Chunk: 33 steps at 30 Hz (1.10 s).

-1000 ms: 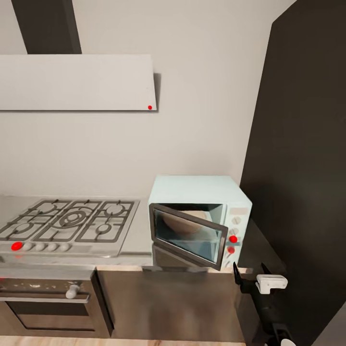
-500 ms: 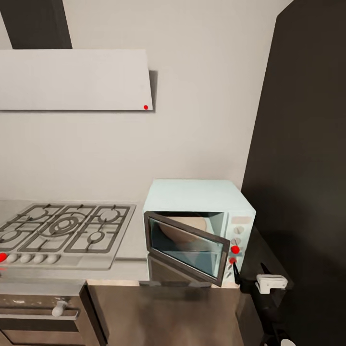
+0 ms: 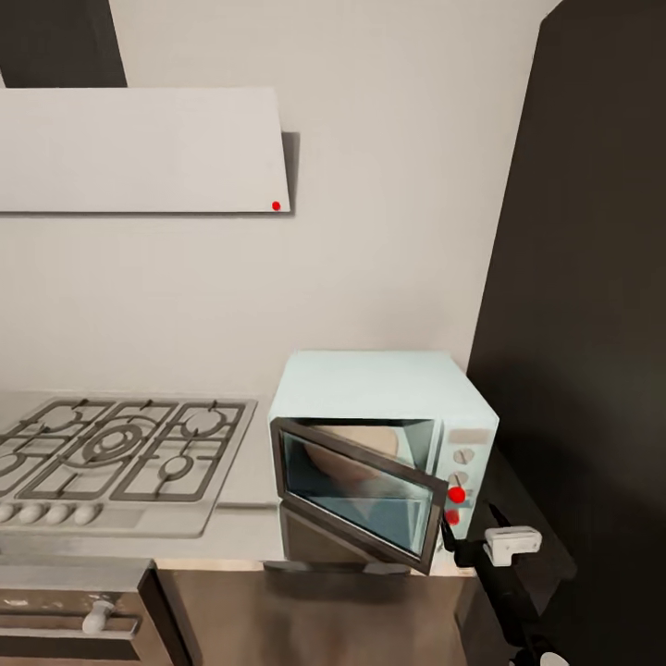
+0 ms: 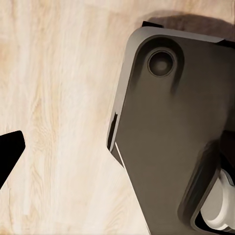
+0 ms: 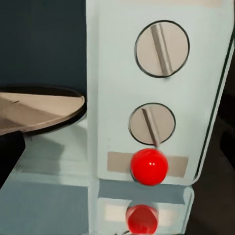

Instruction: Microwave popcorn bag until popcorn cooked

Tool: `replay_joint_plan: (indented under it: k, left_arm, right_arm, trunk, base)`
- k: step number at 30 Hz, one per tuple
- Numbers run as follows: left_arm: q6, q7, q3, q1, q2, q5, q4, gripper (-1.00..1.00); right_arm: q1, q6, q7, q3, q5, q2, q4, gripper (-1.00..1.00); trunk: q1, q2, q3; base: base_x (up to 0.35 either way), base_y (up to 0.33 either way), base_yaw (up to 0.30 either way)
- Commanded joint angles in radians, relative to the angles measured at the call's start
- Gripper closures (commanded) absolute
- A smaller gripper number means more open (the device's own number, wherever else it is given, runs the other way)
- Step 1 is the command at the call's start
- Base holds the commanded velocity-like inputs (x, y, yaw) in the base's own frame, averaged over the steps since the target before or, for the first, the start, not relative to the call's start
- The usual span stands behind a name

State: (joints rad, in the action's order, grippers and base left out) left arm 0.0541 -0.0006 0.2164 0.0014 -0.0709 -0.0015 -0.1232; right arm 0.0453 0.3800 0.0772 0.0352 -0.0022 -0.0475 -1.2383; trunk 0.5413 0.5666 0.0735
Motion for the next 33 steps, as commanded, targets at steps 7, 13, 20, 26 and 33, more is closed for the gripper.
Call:
replay_joint_plan:
  k: [7, 13, 20, 26, 33]
  left_arm:
    - [0.006, 0.000, 0.004, 0.000, 0.000, 0.000, -0.003, -1.00]
    - [0.006, 0.000, 0.004, 0.000, 0.000, 0.000, -0.003, -1.00]
    - [0.006, 0.000, 0.004, 0.000, 0.000, 0.000, -0.003, -1.00]
    - [0.006, 0.000, 0.004, 0.000, 0.000, 0.000, -0.003, -1.00]
    - [0.006, 0.000, 0.004, 0.000, 0.000, 0.000, -0.003, -1.00]
  right_arm:
    - [0.001, 0.002, 0.133, 0.047, -0.002, 0.000, 0.000, -1.00]
    - [0.001, 0.003, 0.146, 0.048, -0.002, -0.001, 0.000, -1.00]
    - [0.001, 0.003, 0.339, 0.064, -0.001, -0.002, 0.000, -1.00]
    - [0.001, 0.003, 0.441, 0.066, 0.004, -0.002, 0.000, -1.00]
    - [0.000, -0.001, 0.453, 0.075, 0.005, -0.002, 0.000, -1.00]
  trunk:
    - [0.001, 0.001, 0.002]
    - [0.001, 0.001, 0.002]
    - [0.001, 0.001, 0.002]
    - [0.001, 0.001, 0.002]
    - [0.001, 0.001, 0.002]
  base:
    - [0.128, -0.098, 0.000]
    - [0.096, -0.079, 0.000]
    - [0.003, -0.003, 0.000]
    - [0.000, 0.000, 0.000]
    - [0.000, 0.000, 0.000]
